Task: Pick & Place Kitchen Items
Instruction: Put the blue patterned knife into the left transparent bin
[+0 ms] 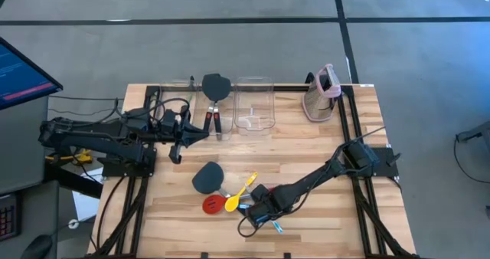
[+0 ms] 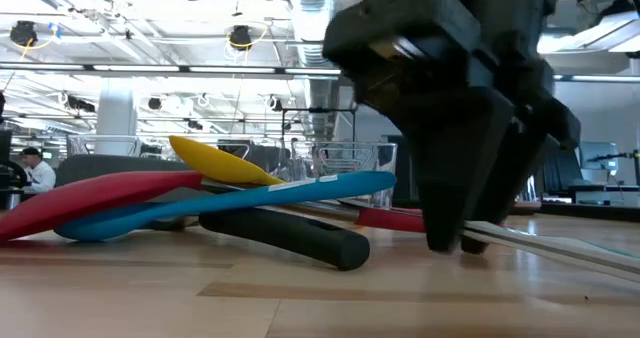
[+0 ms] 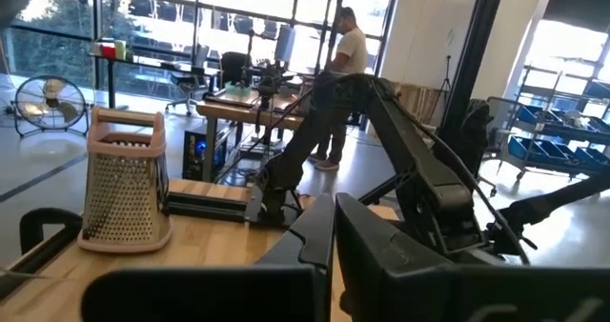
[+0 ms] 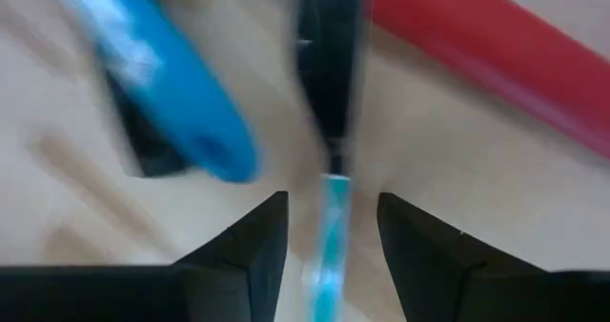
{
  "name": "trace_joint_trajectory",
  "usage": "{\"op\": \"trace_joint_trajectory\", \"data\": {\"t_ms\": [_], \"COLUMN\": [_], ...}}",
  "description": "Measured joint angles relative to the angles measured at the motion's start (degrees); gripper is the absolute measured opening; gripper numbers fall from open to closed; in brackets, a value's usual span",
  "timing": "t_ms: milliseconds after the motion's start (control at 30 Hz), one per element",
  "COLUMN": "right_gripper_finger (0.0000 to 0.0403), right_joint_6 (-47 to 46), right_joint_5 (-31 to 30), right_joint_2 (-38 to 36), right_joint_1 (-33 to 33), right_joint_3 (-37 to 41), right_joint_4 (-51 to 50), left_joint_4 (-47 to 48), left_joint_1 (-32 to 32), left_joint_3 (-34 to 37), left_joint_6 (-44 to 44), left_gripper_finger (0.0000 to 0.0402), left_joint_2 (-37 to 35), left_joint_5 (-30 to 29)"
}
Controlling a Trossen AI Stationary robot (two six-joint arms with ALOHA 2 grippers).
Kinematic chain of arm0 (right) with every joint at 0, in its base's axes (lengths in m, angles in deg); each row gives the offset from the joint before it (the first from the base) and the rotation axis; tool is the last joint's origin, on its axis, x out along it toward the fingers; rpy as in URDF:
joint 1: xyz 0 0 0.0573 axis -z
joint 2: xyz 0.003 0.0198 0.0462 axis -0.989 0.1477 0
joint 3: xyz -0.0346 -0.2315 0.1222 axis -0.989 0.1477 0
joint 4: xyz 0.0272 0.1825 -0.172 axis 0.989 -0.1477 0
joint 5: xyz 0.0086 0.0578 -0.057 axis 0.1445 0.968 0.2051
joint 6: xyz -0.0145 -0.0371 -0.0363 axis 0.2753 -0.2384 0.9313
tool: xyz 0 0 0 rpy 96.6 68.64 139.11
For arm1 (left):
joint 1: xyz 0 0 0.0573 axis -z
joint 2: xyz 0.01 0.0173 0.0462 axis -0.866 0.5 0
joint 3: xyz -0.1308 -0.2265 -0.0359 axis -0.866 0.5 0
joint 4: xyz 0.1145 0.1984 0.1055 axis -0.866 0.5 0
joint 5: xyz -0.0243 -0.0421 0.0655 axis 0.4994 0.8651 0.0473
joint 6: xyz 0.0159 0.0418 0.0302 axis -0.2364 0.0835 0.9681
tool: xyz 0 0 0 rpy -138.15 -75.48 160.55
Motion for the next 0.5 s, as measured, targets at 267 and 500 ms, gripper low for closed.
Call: {"op": "trace_joint_trajectory", "data": {"t_ms": [267, 500], "right_gripper_finger": [0.0114, 0.0018], "right_joint_6": [0.98, 0.96], "right_joint_5": [0.17, 0.12], "right_joint_2": [-0.04, -0.08], "right_joint_1": [0.38, 0.42], "right_joint_3": [-0.03, 0.00], "right_joint_4": [0.08, -0.17], "left_joint_4": [0.39, 0.54], "left_joint_1": [0.00, 0.00], "left_joint_3": [0.00, 0.00], "left_joint_6": [0.00, 0.00], "left_gripper_finger": [0.0002, 0.0002], "left_joint_2": [0.00, 0.00], "left_joint_5": [0.00, 0.00]}}
